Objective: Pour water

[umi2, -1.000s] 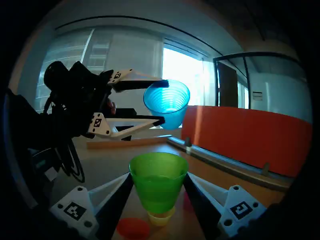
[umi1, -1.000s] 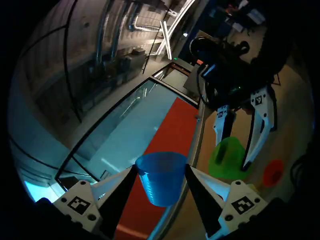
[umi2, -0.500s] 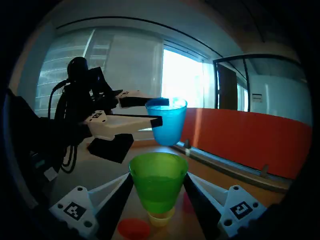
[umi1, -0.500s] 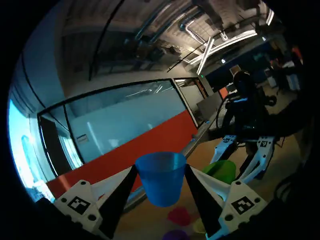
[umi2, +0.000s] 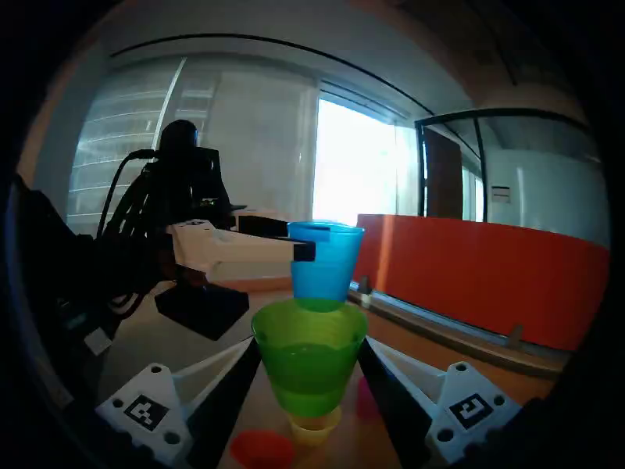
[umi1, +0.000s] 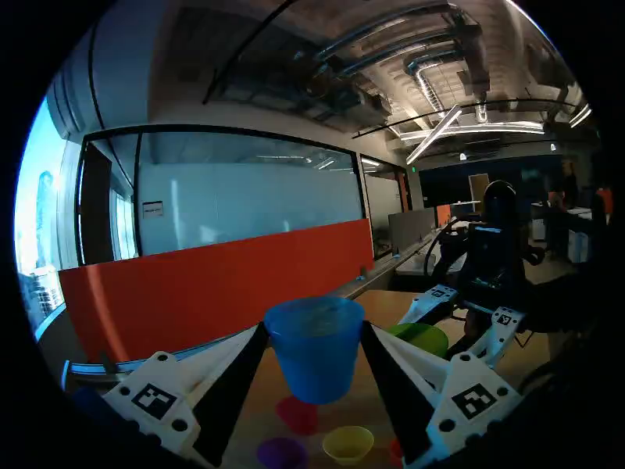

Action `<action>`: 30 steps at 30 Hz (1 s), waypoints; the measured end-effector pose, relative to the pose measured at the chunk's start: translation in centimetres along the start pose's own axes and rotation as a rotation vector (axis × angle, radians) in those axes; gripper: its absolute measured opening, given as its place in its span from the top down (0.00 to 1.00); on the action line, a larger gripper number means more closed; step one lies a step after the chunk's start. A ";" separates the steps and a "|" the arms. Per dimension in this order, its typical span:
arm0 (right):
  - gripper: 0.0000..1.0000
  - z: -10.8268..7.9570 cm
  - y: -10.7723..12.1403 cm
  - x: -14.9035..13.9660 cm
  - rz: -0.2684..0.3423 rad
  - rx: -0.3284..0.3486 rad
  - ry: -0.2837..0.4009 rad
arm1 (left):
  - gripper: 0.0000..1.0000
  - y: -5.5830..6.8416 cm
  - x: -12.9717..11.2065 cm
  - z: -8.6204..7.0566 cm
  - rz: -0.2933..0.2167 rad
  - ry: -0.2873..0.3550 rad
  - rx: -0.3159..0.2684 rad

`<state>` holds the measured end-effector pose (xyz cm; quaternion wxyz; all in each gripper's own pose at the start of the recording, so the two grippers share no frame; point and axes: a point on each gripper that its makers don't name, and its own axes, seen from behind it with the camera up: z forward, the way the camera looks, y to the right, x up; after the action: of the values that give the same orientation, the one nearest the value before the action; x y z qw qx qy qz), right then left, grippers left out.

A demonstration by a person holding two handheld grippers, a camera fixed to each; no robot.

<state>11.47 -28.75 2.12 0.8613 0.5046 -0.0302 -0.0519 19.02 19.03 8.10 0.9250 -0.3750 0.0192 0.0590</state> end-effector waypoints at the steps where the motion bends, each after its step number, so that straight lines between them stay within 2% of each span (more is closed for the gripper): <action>1: 0.12 0.0 0.0 0.0 0.000 0.001 0.000 | 0.14 0.0 -0.1 0.0 -0.003 -0.003 -0.001; 3: 0.11 0.0 -0.1 0.1 -0.001 0.002 -0.001 | 0.14 0.1 -0.5 -0.1 -0.011 -0.010 -0.003; 18: 0.12 -0.7 1.1 -0.6 0.002 -0.029 -0.030 | 0.14 -1.7 -4.5 -1.8 -0.035 -0.110 0.050; 30: 0.12 -1.8 3.0 -1.0 0.004 -0.074 -0.044 | 0.14 -2.1 -5.9 -3.6 -0.029 -0.125 0.065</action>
<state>10.87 -25.59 3.87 0.8785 0.4712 -0.0484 -0.0623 13.42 14.45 7.44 0.9368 -0.3406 -0.0420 0.0682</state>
